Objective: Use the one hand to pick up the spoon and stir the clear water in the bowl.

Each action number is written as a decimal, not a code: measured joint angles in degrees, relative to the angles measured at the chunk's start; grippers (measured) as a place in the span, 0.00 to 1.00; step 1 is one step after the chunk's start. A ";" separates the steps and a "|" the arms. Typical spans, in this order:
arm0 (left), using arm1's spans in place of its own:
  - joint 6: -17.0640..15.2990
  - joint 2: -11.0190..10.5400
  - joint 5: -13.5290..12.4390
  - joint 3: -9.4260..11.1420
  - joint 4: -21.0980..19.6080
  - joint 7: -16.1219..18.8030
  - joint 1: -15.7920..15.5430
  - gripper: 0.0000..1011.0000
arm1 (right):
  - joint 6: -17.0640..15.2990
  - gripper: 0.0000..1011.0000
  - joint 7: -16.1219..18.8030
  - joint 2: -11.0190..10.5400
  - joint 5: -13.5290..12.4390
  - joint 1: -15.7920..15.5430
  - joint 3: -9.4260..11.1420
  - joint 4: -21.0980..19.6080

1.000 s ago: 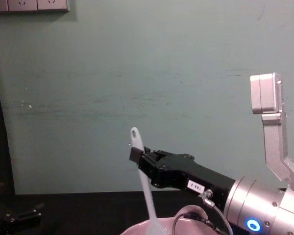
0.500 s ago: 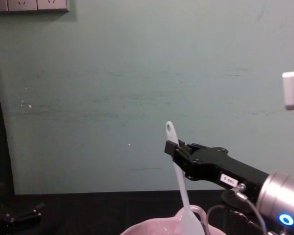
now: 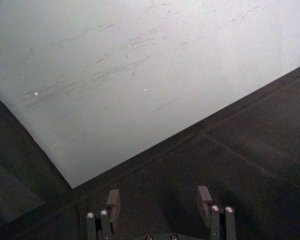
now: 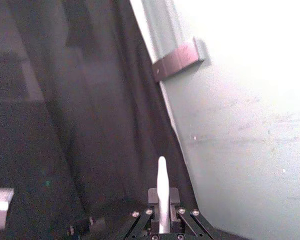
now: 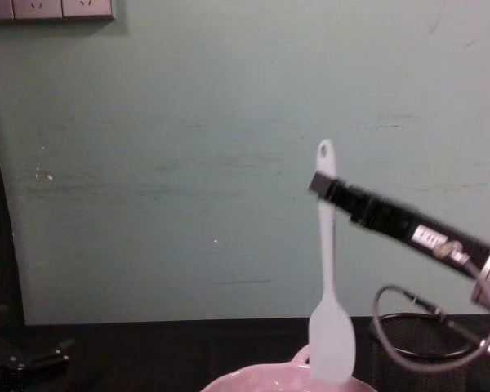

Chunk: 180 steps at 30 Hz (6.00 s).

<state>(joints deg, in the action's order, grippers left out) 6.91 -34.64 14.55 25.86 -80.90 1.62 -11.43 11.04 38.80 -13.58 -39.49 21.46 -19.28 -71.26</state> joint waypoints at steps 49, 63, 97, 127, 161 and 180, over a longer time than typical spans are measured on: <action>0.00 0.00 0.00 0.00 0.00 0.00 0.00 1.00 | -1.76 0.12 4.02 -2.41 -16.19 2.98 5.35 15.31; 0.00 0.00 0.00 0.00 0.00 0.00 0.00 1.00 | -0.36 0.12 5.27 -1.58 -14.19 3.52 5.02 17.97; 0.00 0.00 0.00 0.00 0.00 0.00 0.00 1.00 | -0.15 0.62 5.41 -1.34 -12.85 3.86 4.85 18.99; 0.00 0.00 0.00 0.00 0.00 0.00 0.00 1.00 | 10.80 0.99 -2.98 -5.18 3.41 2.98 3.05 15.79; 0.00 0.00 0.00 0.00 0.00 0.00 0.00 1.00 | 7.32 0.99 -22.33 -11.51 23.64 -6.34 8.77 4.71; 0.00 0.00 0.00 0.00 0.00 0.00 0.00 1.00 | 5.50 0.99 -22.83 -10.60 24.75 -6.56 9.40 4.43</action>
<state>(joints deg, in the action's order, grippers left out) 6.91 -34.65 14.55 25.86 -80.90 1.62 -11.43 16.54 15.96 -24.18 -14.74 14.90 -9.88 -66.83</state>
